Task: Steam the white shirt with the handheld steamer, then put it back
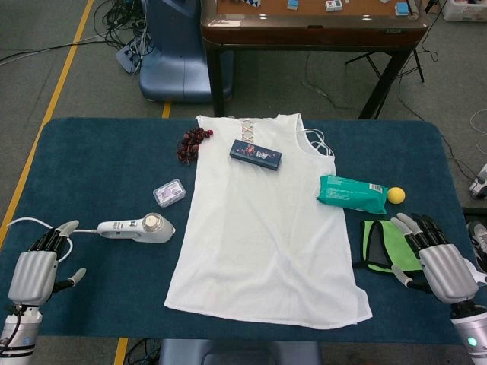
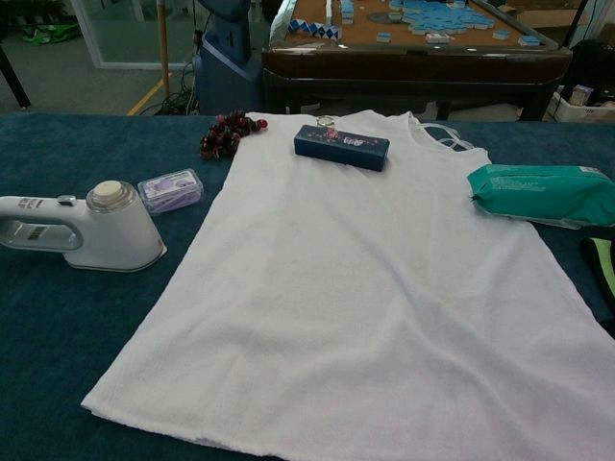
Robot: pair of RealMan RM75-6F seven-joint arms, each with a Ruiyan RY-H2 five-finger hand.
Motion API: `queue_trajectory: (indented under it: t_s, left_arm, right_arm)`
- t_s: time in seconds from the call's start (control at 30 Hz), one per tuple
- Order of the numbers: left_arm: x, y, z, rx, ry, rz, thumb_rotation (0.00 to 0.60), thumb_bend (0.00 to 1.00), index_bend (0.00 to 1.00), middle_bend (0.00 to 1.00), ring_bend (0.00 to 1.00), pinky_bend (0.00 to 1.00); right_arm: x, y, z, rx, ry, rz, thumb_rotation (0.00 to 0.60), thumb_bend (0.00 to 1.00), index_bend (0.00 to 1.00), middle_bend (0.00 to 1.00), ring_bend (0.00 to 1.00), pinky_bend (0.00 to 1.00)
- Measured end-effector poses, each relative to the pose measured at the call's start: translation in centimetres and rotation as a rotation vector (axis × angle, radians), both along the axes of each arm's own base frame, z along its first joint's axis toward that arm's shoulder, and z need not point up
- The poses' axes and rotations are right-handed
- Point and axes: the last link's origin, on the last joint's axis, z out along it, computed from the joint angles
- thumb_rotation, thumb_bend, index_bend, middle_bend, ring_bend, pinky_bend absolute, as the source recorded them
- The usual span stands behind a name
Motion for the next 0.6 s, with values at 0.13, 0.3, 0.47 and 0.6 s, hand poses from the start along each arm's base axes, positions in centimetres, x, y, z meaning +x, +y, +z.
queue_trajectory:
  t_s: [0.13, 0.3, 0.47, 0.6]
  left_arm:
    - [0.1, 0.5, -0.1, 0.001, 0.010, 0.001, 0.600, 0.13, 0.12, 0.16, 0.16, 0.29]
    - [0.6, 1.9, -0.5, -0.029, 0.019, -0.014, 0.600, 0.13, 0.12, 0.16, 0.16, 0.29]
    - [1.2, 4.3, -1.4, -0.070, 0.037, -0.023, 0.600, 0.13, 0.13, 0.16, 0.16, 0.29]
    - [1.6, 6.1, -2.6, -0.111, 0.065, -0.014, 0.600, 0.13, 0.12, 0.16, 0.16, 0.29]
  right_arm:
    - [0.3, -0.2, 0.2, -0.003, -0.004, 0.013, 0.600, 0.30, 0.00, 0.09, 0.00, 0.00]
    - [0.9, -1.0, 1.0, -0.031, 0.007, 0.037, 0.600, 0.30, 0.00, 0.09, 0.00, 0.00]
    - [2.1, -1.8, 2.2, -0.058, 0.031, 0.073, 0.600, 0.29, 0.00, 0.09, 0.00, 0.00]
    - [2.7, -2.4, 2.7, -0.067, 0.051, 0.084, 0.600, 0.29, 0.00, 0.09, 0.00, 0.00]
